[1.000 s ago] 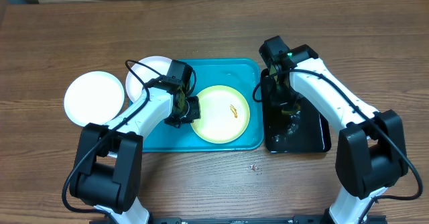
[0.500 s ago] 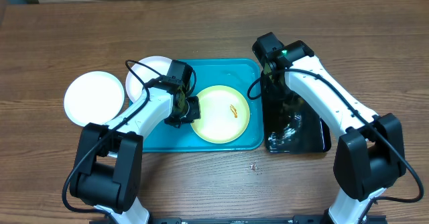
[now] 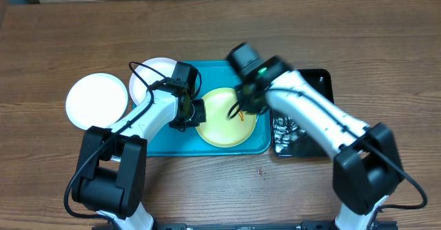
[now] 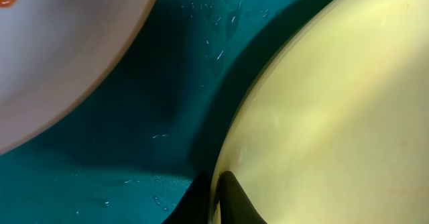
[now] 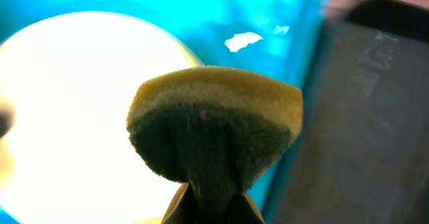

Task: Clean dirty plates on tray and stack at the side
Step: 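Move the sponge with the right gripper onto the yellow plate, then scrub the yellow plate with the sponge in the right gripper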

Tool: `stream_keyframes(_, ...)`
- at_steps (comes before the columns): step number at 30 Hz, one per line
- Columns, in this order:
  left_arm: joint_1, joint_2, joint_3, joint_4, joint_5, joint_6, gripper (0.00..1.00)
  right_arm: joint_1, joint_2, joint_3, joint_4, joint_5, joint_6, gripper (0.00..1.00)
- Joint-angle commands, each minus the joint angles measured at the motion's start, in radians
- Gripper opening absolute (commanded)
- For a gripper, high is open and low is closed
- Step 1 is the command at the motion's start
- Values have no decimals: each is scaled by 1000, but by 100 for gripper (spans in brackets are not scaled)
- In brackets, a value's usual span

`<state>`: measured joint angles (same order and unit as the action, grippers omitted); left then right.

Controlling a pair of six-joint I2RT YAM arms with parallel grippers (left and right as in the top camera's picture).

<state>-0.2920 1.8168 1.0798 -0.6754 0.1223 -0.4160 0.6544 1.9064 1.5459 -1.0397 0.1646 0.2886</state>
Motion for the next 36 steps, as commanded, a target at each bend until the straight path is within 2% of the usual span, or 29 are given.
stream_keyframes(1,10,16,-12,-2,-18,-11,9,82,-31,24,10,160,7,4)
stream_keyframes(5,10,16,-12,-3,-18,-11,8,122,-3,24,11,217,8,4)
stream_keyframes(19,10,16,-12,-6,-17,-11,9,110,177,24,34,243,18,4)
stream_keyframes(29,10,16,-12,-5,-17,-11,9,77,198,20,38,214,27,4)
stream_keyframes(36,10,16,-12,-5,-18,-11,9,71,198,-74,147,171,27,4)
